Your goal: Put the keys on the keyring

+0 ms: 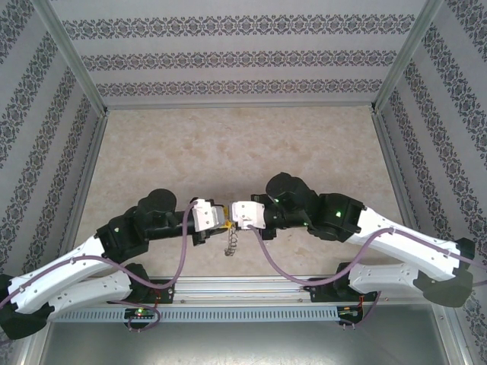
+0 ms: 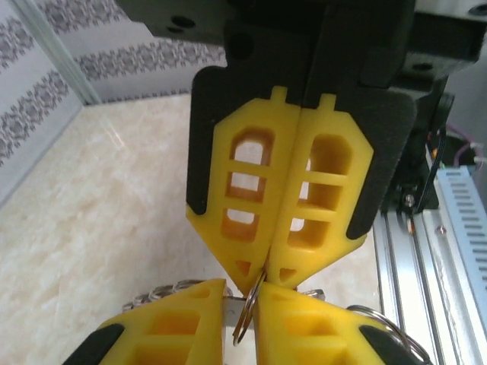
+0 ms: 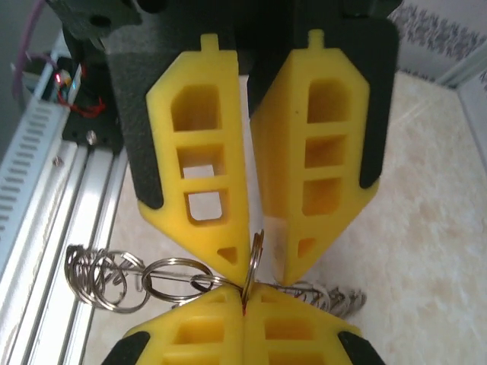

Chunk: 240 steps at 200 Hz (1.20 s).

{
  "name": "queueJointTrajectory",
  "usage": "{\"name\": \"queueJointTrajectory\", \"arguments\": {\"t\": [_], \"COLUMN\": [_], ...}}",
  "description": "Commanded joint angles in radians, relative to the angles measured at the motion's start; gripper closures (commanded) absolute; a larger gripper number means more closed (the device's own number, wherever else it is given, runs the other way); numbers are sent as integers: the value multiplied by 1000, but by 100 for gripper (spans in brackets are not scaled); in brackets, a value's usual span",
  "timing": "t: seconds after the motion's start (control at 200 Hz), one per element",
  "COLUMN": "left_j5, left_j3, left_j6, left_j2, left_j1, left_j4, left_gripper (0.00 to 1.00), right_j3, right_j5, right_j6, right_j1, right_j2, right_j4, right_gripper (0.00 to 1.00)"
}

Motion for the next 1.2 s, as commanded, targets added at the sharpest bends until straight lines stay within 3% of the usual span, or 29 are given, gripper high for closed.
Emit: {"name": "queueJointTrajectory", "arguments": {"t": [0.0, 0.035, 0.16, 0.5, 0.699, 1.194], "left_j5": [-35, -28, 7, 82, 98, 104], "left_j3": [22, 13, -56, -178, -209, -224], "left_j6": [50, 43, 5, -73, -94, -99], "left_j2": [28, 24, -33, -159, -201, -232], "left_j1": [-34, -36, -35, -35, -36, -35], "left_j4": [-46, -26, 89, 307, 384, 418], "left_gripper": [91, 100, 100, 100, 100, 100], "right_j3": [58, 57, 25, -108, -160, -193], "right_j5": [12, 12, -1, -79, -80, -77], "right_j6": [-18, -16, 7, 83, 135, 172], "right_j1": [7, 8, 8, 4, -5, -28], "right_j2": [27, 26, -10, -96, -129, -155], "right_j4": [-1, 2, 46, 196, 265, 277], "right_gripper": [100, 100, 100, 79, 72, 77]}}
